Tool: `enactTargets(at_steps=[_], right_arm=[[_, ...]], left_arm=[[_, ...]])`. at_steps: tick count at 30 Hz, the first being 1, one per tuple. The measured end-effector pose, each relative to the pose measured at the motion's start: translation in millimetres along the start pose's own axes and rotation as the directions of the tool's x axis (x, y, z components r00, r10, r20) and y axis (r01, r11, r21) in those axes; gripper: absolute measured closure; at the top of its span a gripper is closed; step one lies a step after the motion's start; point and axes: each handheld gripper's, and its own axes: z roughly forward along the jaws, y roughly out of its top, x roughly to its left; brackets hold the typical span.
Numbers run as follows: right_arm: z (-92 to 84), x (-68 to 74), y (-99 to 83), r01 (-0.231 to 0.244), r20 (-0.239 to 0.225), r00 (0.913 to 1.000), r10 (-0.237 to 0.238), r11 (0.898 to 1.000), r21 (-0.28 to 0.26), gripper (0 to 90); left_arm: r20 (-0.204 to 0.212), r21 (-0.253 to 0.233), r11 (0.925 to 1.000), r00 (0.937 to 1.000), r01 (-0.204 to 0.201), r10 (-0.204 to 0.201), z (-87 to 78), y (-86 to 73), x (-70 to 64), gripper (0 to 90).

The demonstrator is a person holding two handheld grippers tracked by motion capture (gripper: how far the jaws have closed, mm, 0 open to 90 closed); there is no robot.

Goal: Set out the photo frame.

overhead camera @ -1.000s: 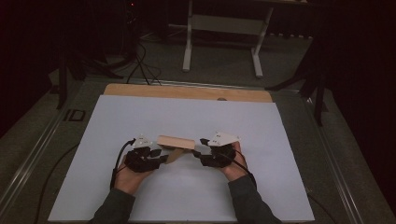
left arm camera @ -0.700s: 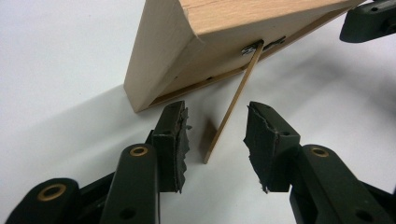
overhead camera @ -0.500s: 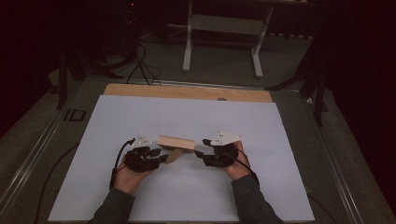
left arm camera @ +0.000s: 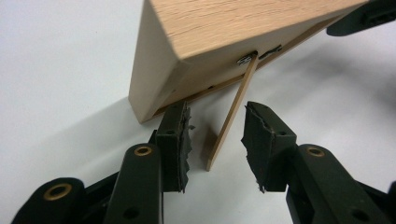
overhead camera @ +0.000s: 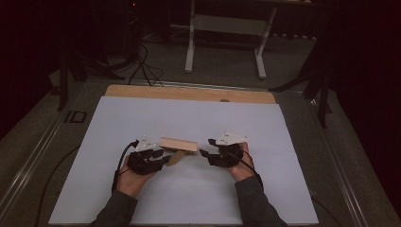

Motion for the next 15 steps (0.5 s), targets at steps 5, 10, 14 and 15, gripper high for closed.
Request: enactTargets(at_steps=[5, 10, 14, 15], right_arm=[[3.2, -1.3, 0.7, -0.043, 0.098, 0.9943, 0.043, 0.999, -0.004, 60.8], [2.9, -3.7, 1.8, -0.086, 0.122, 0.9886, 0.089, 0.996, -0.031, 71.0], [7.6, -2.3, 4.4, -0.106, 0.126, 0.9858, 0.111, 0.993, -0.051, 74.4], [9.0, -2.8, 5.4, -0.122, 0.121, 0.9844, 0.128, 0.991, -0.055, 74.0]], left_arm=[[-0.027, 0.005, 0.9992, 0.9989, -0.039, 0.039, 2.3, 2.5, -6.6, 64.1], [-0.023, -0.004, 0.9995, 0.9993, -0.031, 0.031, 1.7, 4.0, -6.3, 64.4], [-0.013, -0.005, 0.9995, 0.9994, -0.031, 0.031, 0.9, 5.1, -6.1, 66.7], [-0.020, -0.006, 0.9993, 0.9991, -0.038, 0.037, 0.7, 5.6, -6.6, 66.9]])
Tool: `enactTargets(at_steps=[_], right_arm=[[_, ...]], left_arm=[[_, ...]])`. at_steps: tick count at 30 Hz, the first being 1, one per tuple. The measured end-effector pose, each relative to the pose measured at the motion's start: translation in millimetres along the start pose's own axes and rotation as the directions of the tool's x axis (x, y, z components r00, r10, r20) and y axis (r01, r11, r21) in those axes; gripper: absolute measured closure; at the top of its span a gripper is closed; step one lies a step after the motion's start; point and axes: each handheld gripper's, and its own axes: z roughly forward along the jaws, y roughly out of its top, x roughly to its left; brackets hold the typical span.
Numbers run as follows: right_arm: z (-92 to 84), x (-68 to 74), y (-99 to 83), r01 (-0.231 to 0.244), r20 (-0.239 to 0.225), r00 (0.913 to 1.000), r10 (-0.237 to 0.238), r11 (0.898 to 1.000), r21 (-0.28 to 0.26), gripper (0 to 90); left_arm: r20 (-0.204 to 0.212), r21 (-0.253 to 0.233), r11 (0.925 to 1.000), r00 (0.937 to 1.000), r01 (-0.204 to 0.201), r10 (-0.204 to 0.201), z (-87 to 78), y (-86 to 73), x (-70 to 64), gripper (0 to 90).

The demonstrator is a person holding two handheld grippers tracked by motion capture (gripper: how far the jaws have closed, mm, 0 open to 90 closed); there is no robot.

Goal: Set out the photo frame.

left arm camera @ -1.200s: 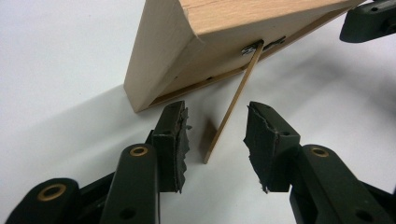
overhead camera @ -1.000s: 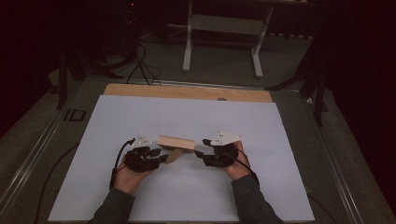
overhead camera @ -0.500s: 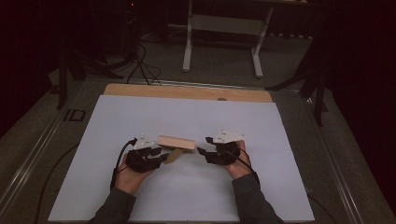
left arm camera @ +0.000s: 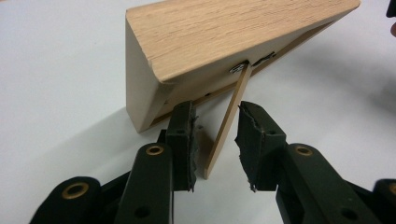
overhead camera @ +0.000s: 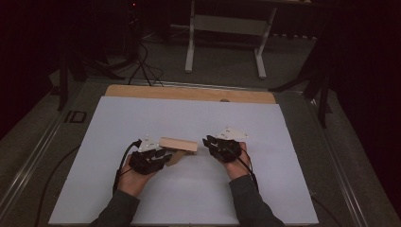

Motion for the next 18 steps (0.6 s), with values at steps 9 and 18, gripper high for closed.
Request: enactTargets(at_steps=[9, 18], right_arm=[[11.6, -0.1, 0.9, -0.025, -0.005, 0.9997, 0.025, 1.000, 0.005, 77.0], [21.4, 1.1, 2.8, -0.048, -0.030, 0.9984, 0.048, 0.999, -0.001, 89.9]], left_arm=[[-0.004, -0.005, 1.0000, 1.0000, 0.003, -0.003, 0.5, 1.0, -0.2, 69.9], [-0.014, -0.006, 1.0000, 0.9999, 0.004, -0.004, 1.8, 2.5, 0.8, 75.6]])
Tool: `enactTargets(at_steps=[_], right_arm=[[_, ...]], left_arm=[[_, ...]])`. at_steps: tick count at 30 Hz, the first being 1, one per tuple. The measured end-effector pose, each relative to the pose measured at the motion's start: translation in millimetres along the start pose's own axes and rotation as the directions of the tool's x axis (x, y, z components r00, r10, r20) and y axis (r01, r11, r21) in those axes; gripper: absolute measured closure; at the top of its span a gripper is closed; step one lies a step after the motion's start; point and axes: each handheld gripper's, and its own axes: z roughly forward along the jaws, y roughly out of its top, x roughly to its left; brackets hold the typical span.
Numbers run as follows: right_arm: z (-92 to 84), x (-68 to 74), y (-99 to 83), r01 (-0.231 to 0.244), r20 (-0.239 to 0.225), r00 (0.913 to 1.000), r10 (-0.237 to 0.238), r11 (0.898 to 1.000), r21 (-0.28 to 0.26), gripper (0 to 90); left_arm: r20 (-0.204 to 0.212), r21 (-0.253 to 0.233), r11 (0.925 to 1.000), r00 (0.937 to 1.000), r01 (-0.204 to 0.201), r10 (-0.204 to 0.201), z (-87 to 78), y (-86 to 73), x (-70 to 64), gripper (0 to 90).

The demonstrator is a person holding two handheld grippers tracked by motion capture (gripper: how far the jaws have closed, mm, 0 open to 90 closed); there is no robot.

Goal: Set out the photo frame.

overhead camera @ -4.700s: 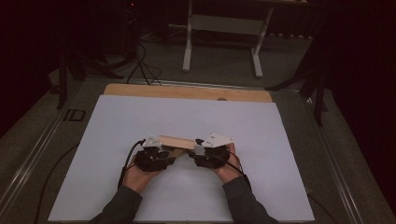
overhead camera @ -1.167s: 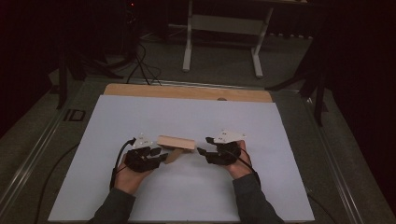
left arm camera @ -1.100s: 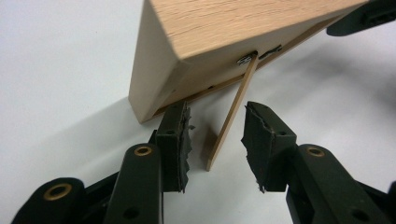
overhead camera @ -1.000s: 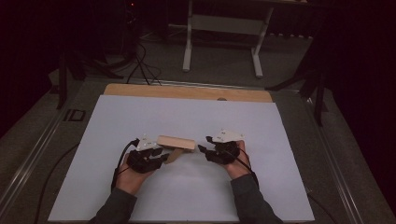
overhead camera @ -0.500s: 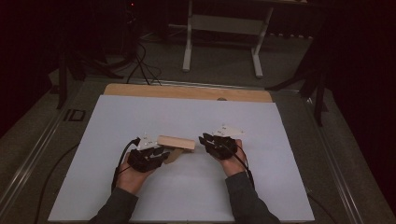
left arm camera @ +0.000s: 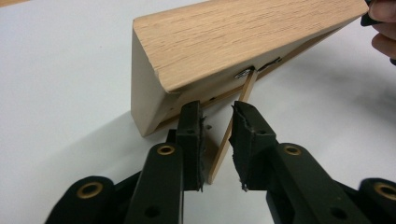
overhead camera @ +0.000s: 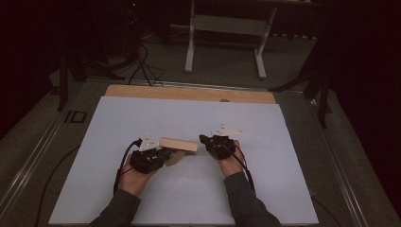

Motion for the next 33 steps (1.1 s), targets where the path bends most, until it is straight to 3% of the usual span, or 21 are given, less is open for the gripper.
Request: enactTargets(at_steps=[7, 12, 33], right_arm=[[4.7, 6.8, 5.5, 0.003, -0.029, 0.9996, -0.003, 1.000, -0.009, 89.8], [6.5, 8.5, 5.3, 0.006, -0.061, 0.9981, -0.006, 1.000, -0.003, 89.9], [1.5, 9.1, 3.7, 0.023, -0.097, 0.9950, -0.022, 1.000, 0.005, 89.9]], left_arm=[[-0.008, -0.005, 1.0000, 0.9999, 0.006, -0.006, 2.2, 1.6, 1.5, 80.4], [-0.021, -0.001, 0.9999, 0.9997, 0.013, -0.013, 4.5, 3.1, 2.8, 88.9], [-0.004, -0.001, 1.0000, 1.0000, 0.007, -0.007, 9.4, 8.2, -0.7, 89.4]])
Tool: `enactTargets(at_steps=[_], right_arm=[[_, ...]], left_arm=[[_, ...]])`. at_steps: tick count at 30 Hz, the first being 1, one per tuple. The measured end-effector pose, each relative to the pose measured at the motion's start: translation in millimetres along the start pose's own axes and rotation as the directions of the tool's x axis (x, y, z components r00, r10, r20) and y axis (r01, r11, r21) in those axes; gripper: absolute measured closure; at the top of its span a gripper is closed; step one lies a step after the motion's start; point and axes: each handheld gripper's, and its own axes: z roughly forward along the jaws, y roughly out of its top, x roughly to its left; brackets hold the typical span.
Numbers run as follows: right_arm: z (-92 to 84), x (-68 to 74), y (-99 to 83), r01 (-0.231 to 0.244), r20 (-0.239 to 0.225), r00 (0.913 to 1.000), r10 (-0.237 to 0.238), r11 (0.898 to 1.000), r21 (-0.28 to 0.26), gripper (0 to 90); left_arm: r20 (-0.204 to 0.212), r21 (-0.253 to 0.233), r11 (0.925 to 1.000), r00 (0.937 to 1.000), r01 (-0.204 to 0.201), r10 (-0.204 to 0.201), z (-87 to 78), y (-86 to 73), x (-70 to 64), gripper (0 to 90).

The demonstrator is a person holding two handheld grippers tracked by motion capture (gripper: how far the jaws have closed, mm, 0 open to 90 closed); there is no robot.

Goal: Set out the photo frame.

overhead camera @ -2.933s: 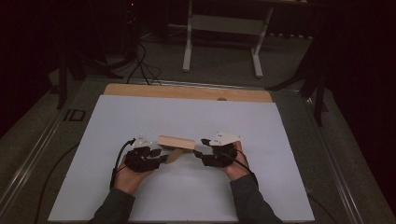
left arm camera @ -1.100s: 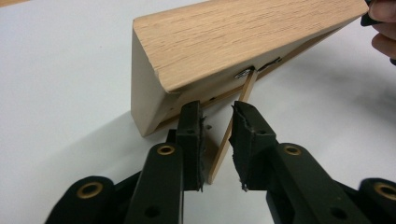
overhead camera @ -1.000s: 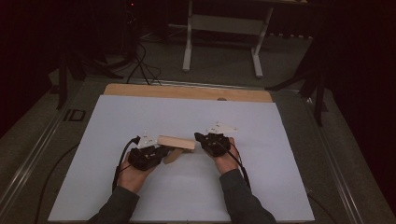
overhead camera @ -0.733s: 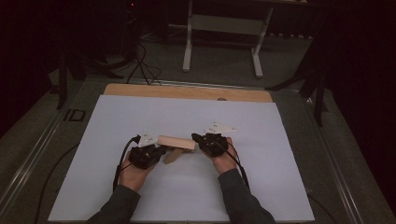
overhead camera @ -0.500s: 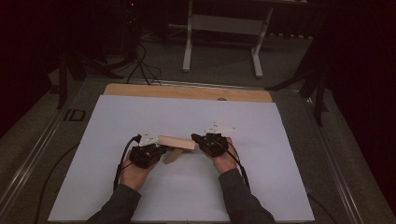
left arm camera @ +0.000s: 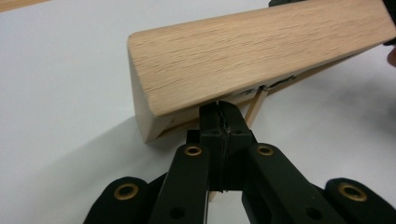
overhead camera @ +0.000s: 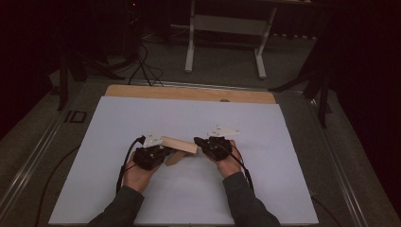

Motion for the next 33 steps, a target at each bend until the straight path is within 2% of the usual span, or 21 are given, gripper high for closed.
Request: enactTargets(at_steps=[24, 29, 33], right_arm=[[-7.5, 4.0, -6.5, 0.032, 0.001, 0.9995, -0.032, 0.999, 0.013, 89.9], [-9.1, 3.5, -9.2, 0.035, 0.002, 0.9994, -0.035, 0.999, 0.017, 89.9], [-9.8, 3.9, -9.6, 0.037, 0.003, 0.9993, -0.037, 0.999, 0.019, 89.9]], left_arm=[[0.016, -0.004, 0.9997, 0.9996, -0.025, 0.025, 2.6, 3.6, -9.6, 89.5], [0.025, -0.007, 0.9986, 0.9983, -0.052, 0.052, 2.8, 5.5, -14.7, 89.6], [0.030, -0.008, 0.9984, 0.9980, -0.056, 0.056, 3.4, 5.7, -16.3, 89.6]])
